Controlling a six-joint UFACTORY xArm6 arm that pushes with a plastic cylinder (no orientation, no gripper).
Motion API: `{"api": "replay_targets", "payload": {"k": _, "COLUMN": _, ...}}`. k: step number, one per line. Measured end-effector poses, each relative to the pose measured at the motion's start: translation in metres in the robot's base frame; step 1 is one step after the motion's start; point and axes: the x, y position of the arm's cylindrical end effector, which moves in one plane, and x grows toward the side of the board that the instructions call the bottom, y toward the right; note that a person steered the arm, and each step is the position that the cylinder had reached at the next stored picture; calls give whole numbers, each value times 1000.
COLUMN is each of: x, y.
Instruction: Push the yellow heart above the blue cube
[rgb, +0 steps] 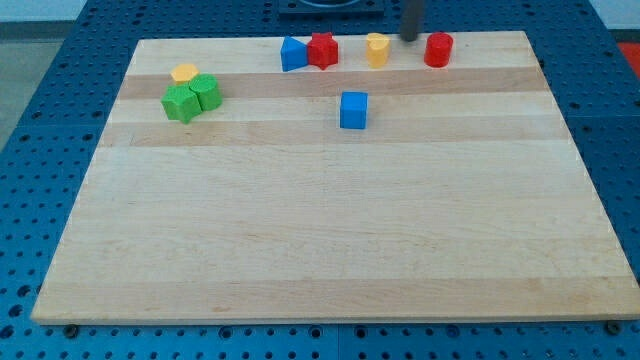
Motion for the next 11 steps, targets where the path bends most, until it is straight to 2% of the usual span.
{"api": "replay_targets", "payload": {"k": 1, "x": 2, "y": -33}}
{"api": "replay_targets", "payload": {"k": 2, "x": 10, "y": -34}}
{"api": "replay_targets", "payload": {"k": 5, "x": 21, "y": -8}}
{"api": "replay_targets", "payload": {"k": 7, "x": 56, "y": 41}}
{"api": "replay_targets", "payload": {"k": 8, "x": 77, "y": 44}}
{"api": "replay_targets", "payload": {"k": 10, "x": 99, "y": 11}}
{"api": "replay_targets", "payload": {"k": 11, "x": 103, "y": -35}}
